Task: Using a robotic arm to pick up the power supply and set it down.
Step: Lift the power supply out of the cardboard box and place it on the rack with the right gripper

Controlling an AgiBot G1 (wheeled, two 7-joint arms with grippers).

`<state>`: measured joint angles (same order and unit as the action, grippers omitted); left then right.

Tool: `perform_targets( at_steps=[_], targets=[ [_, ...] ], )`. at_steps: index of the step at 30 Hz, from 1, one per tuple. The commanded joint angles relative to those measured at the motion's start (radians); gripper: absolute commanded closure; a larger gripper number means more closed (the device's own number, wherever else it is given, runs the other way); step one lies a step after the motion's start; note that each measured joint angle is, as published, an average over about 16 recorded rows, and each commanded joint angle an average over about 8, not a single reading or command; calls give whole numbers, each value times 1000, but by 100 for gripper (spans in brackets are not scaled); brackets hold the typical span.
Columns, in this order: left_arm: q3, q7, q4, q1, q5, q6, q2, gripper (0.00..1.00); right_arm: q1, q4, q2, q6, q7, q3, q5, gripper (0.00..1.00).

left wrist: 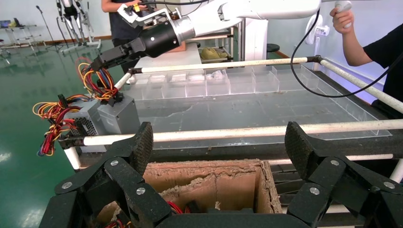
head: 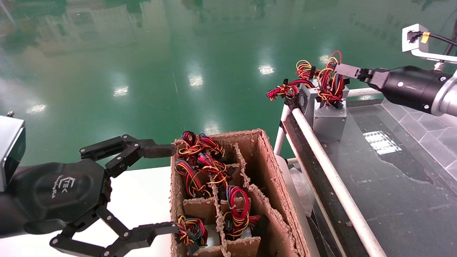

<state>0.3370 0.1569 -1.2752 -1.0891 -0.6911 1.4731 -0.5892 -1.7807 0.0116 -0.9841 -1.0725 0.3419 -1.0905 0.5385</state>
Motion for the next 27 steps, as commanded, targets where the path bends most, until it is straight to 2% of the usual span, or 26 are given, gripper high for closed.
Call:
perform_targets(
  at_steps=[1,27],
  targets=[
    [0,0,0,0,0,0,0,0,0,-4,-7,2,-2,-1,1,100],
    [1,0,0,0,0,0,0,0,45,-23,-48,79,62,28,-40,100]
  ],
)
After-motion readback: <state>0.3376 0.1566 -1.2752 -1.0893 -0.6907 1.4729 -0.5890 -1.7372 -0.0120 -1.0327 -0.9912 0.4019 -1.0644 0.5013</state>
